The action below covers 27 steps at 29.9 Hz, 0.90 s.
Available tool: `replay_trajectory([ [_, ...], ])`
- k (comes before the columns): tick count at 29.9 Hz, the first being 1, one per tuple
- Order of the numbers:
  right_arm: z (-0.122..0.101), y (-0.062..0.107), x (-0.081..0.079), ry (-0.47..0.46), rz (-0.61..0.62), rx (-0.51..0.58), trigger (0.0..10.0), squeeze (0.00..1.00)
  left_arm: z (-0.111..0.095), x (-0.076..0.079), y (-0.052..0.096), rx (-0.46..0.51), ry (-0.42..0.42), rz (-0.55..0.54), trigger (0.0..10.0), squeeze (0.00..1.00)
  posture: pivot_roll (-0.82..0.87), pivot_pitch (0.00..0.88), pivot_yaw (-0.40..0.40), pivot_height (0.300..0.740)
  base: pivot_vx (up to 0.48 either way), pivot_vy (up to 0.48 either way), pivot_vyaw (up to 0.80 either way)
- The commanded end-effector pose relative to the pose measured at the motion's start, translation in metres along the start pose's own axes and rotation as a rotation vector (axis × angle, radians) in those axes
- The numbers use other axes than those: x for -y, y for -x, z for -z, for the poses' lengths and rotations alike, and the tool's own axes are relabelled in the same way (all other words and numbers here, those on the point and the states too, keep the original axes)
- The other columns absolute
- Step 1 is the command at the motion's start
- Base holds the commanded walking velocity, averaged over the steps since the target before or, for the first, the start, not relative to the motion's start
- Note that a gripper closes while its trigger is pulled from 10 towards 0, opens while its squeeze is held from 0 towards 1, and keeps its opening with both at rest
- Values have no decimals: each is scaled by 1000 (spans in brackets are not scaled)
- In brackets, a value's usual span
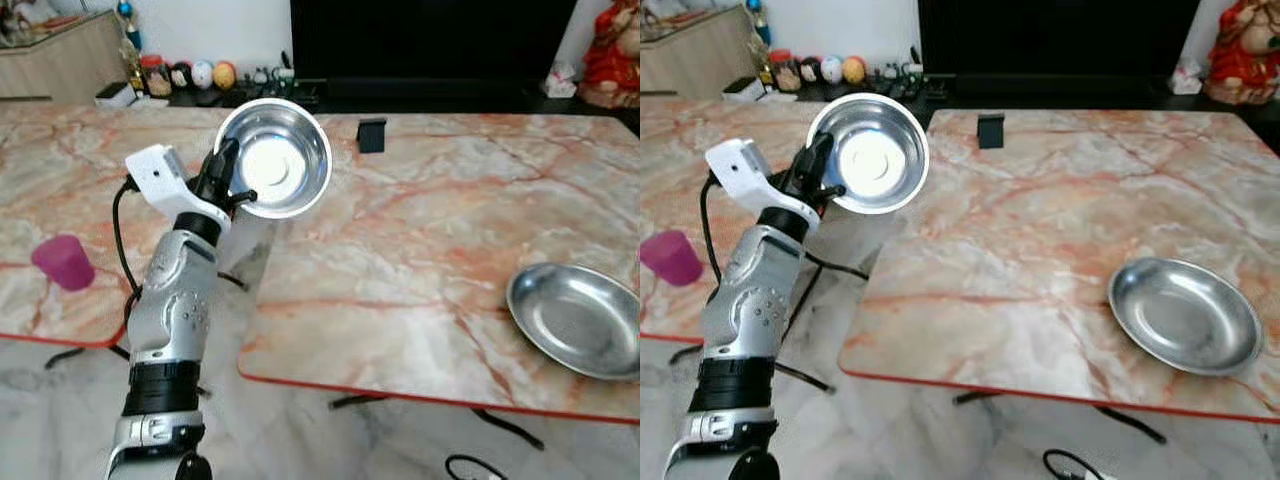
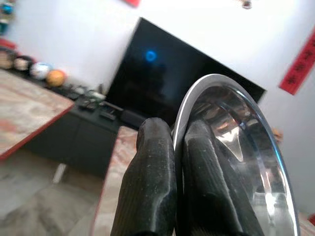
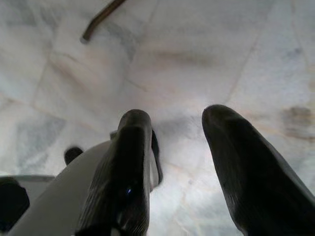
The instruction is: Setting the table
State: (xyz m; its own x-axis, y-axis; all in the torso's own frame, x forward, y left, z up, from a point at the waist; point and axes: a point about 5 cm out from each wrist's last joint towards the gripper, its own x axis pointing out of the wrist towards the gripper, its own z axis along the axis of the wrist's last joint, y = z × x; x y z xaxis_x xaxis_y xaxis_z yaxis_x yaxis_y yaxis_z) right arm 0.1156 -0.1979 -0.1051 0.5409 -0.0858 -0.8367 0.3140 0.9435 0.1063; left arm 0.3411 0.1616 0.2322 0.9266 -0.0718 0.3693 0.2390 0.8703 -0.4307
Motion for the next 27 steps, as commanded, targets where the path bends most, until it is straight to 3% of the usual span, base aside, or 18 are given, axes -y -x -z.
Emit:
replay_trajectory([
  [1,-5,-4,-13,10,-21,-1,10000,0,-3,0,-1,13,9,5,10000,0,-1,0,11,740,0,-480,0],
  [3,-12,-7,-24,15,-29,6,10000,0,-3,0,0,11,10,4,10000,0,-2,0,11,740,0,-480,0],
  [9,-15,-9,-35,10,-41,12,10000,0,-2,0,0,10,8,2,10000,0,-2,0,9,740,0,-480,0],
  [23,-15,-6,-22,5,-30,39,10000,0,0,-3,2,-12,-4,11,10000,0,-6,0,10,740,0,-480,0],
  [27,-11,-6,-24,6,-29,29,10000,0,4,-7,5,-58,-61,46,10000,0,-9,0,10,740,0,-480,0],
])
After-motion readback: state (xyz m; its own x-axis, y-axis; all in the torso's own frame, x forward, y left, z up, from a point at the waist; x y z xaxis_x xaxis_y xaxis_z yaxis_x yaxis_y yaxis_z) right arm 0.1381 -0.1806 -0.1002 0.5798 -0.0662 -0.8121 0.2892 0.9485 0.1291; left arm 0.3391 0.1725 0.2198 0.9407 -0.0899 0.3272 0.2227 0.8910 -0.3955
